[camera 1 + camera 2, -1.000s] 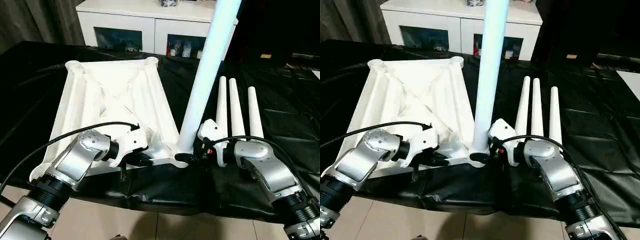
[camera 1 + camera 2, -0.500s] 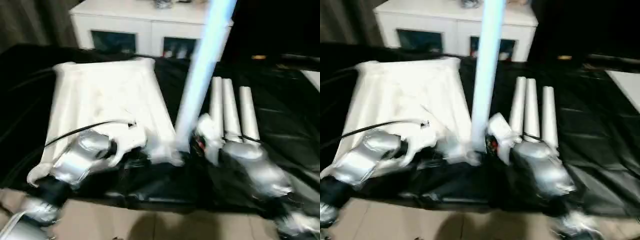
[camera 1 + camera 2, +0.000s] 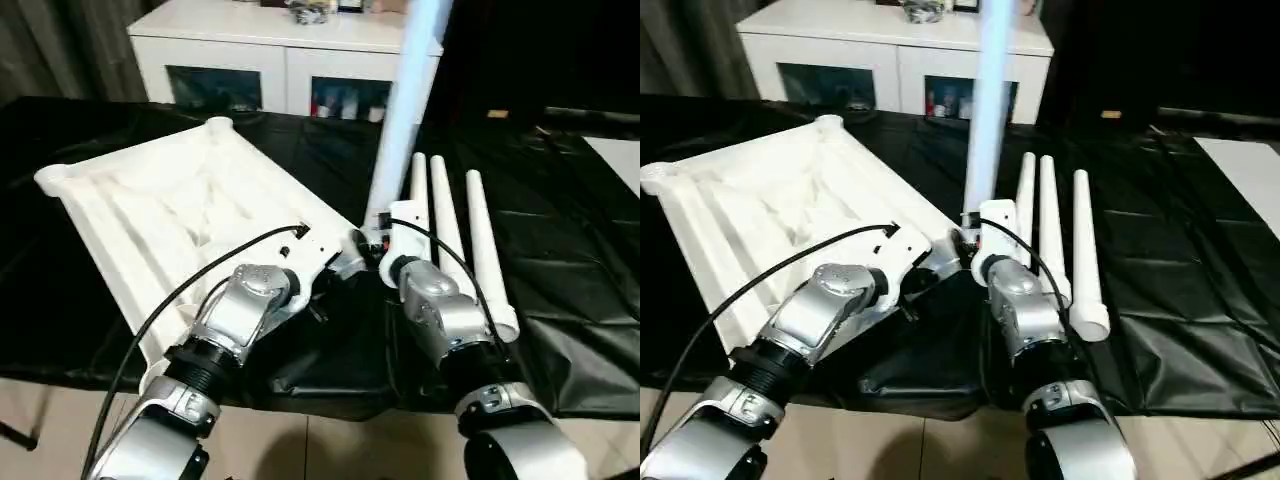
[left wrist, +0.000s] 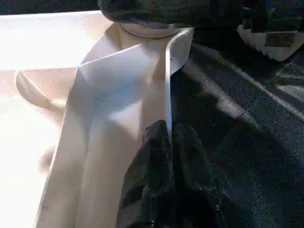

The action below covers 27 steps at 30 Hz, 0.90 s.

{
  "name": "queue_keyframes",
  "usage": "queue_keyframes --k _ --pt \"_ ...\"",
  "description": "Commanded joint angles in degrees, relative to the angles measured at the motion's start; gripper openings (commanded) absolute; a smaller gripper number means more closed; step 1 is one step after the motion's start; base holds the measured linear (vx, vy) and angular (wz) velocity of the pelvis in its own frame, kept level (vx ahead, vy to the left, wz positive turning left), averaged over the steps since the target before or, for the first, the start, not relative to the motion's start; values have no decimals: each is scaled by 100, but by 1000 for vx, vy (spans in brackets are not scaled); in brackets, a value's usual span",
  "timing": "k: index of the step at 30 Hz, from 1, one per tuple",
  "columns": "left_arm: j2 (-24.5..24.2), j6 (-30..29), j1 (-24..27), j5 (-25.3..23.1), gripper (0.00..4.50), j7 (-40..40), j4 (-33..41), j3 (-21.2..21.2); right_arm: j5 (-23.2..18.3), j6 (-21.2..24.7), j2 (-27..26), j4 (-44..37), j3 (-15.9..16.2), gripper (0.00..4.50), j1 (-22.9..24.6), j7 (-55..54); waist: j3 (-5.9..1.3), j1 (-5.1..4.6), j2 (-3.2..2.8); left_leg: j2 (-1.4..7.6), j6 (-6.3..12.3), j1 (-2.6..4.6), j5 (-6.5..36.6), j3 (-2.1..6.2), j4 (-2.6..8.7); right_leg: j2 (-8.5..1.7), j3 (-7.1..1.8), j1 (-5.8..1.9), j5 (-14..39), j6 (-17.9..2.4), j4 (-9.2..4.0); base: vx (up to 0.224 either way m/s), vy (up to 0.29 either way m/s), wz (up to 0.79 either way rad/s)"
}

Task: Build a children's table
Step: Rotate leg to tighten

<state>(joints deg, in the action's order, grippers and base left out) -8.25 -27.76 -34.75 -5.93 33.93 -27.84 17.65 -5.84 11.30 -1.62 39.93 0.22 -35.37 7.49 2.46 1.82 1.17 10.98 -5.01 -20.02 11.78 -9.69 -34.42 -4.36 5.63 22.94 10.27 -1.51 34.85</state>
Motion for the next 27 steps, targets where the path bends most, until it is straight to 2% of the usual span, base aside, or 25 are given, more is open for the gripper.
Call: queue_keyframes --k 1,3,6,7,8,9,10,11,12,13,14,15,16,18,19,21,23,26,27 --pt "-61 135 -202 -168 0 -118 -19 127 -124 49 -308 -126 365 381 95 548 -262 2 -34 177 82 -40 1860 141 495 -442 -267 -218 3074 -276 -673 0 0 0" --pt "-257 129 -144 -175 0 19 113 153 -144 118 -101 -435 416 398 163 695 -268 24 -41 180 90 -10 1827 134 487 -445 -277 -197 3019 -294 -676 0 0 0" --pt "-459 179 -84 -208 0 211 252 176 -81 187 157 -708 517 427 226 893 -269 28 -48 186 125 -43 1678 126 498 -436 -287 -225 2807 -386 -642 0 0 0" --pt "-702 248 8 -221 0 505 436 195 44 315 510 -1020 660 427 324 1199 -276 41 -57 193 130 -48 1575 125 498 -438 -299 -236 2650 -416 -630 0 0 0" --pt "-785 308 40 -215 0 635 495 205 88 348 631 -1118 702 434 357 1321 -289 55 -58 206 160 -56 1424 113 494 -438 -323 -247 2384 -473 -590 0 0 0" --pt "-904 228 101 -176 0 797 614 177 144 404 849 -1294 787 434 422 1577 -292 58 -72 219 159 -35 1372 101 490 -436 -338 -221 2228 -548 -572 0 0 0" --pt "-999 222 142 -136 0 933 686 161 175 436 1016 -1418 843 434 473 1771 -311 73 -74 228 172 -11 1222 81 468 -419 -347 -222 1813 -735 -523 56 -6 6" --pt "-1038 255 158 -118 0 1008 708 167 184 437 1072 -1454 862 434 489 1839 -312 82 -72 227 187 -12 1144 73 465 -411 -350 -233 1615 -822 -499 0 0 0" --pt "-1262 349 245 4 0 1355 807 188 203 401 1367 -1651 953 434 594 2266 -331 91 -79 226 221 -34 915 68 452 -410 -357 -265 1138 -1005 -426 67 -1 5" --pt "-1283 374 253 21 0 1397 812 190 202 394 1393 -1666 960 434 604 2306 -349 114 -87 230 284 -63 664 69 432 -417 -358 -305 679 -1122 -364 61 6 1" --pt "-1424 524 311 136 0 1672 847 201 193 345 1565 -1775 1008 434 673 2586 -349 120 -93 228 325 -58 597 66 427 -411 -357 -298 509 -1191 -350 87 15 0" --pt "-1516 484 353 245 0 1824 880 177 158 312 1694 -1877 1039 434 739 2842 -362 128 -94 234 380 -69 465 64 414 -406 -355 -329 173 -1296 -296 54 13 -2" --pt "-1568 429 378 320 0 1905 900 153 128 293 1774 -1946 1056 434 783 3012 -370 139 -95 228 445 -54 313 53 398 -400 -360 -325 -135 -1409 -264 54 17 -1" --pt "-1662 655 425 424 0 2157 953 175 62 284 1854 -2020 1063 434 825 3155 -371 138 -77 220 525 -48 217 38 387 -400 -365 -335 -358 -1552 -242 0 0 0" --pt "-1806 826 523 610 0 2566 1112 203 -27 257 1957 -2112 1097 434 885 3391 -369 156 -82 226 559 -42 274 37 389 -420 -369 -344 -308 -1566 -249 0 0 0" --pt "-2052 774 635 760 0 3085 1360 274 -185 312 2156 -2333 1219 434 997 3786 -361 164 -57 254 587 -40 328 43 404 -434 -376 -357 -252 -1546 -245 0 0 0" --pt "-2178 687 662 769 0 3312 1440 311 -242 342 2275 -2489 1327 434 1077 4081 -339 174 -88 251 579 -2 469 19 403 -406 -377 -312 -106 -1564 -260 0 0 0" --pt "-2305 568 679 882 0 3589 1553 364 -253 335 2326 -2593 1395 434 1131 4328 -282 203 -87 264 322 25 1004 27 457 -434 -382 -296 859 -1365 -361 0 0 0" --pt "-2336 545 682 906 0 3639 1583 384 -241 326 2332 -2599 1403 434 1134 4369 -276 202 -88 269 269 25 1070 29 466 -438 -387 -298 1005 -1330 -371 0 0 0"
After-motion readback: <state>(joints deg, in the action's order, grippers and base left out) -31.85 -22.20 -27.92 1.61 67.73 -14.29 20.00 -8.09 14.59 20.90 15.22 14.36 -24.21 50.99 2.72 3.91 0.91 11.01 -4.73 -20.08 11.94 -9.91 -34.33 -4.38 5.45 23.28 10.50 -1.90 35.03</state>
